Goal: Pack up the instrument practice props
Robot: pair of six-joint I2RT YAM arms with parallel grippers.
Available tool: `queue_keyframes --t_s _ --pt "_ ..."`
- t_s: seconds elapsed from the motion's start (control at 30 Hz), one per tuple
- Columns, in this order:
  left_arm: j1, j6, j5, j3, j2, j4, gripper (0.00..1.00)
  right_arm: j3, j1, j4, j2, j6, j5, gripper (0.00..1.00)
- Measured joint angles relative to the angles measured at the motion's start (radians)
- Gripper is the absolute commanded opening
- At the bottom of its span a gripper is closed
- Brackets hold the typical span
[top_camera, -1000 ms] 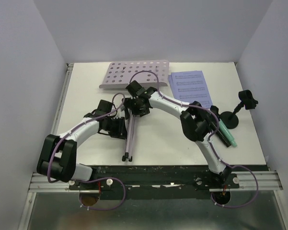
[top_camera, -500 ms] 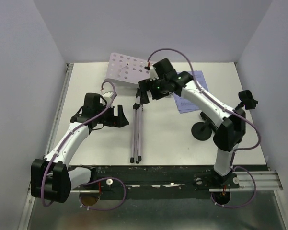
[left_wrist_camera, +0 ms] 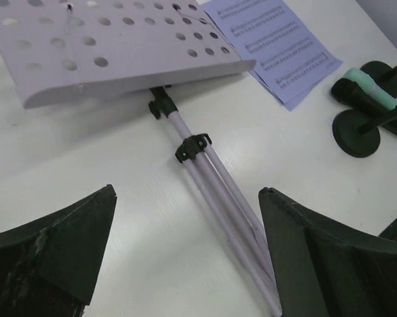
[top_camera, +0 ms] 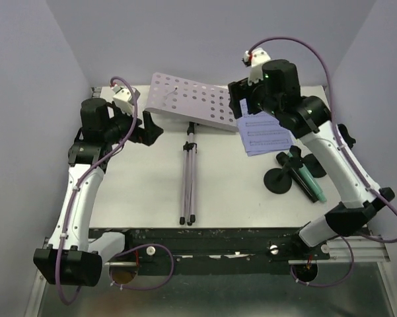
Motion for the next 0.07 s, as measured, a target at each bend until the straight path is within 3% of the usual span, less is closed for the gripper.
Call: queue_keyframes --t_s 0.07 --pt "0.004 0.019 -0.027 0.049 0.006 -0.005 0.99 -0.005 0.0 0.0 -0.046 -0.015 0.068 1.0"
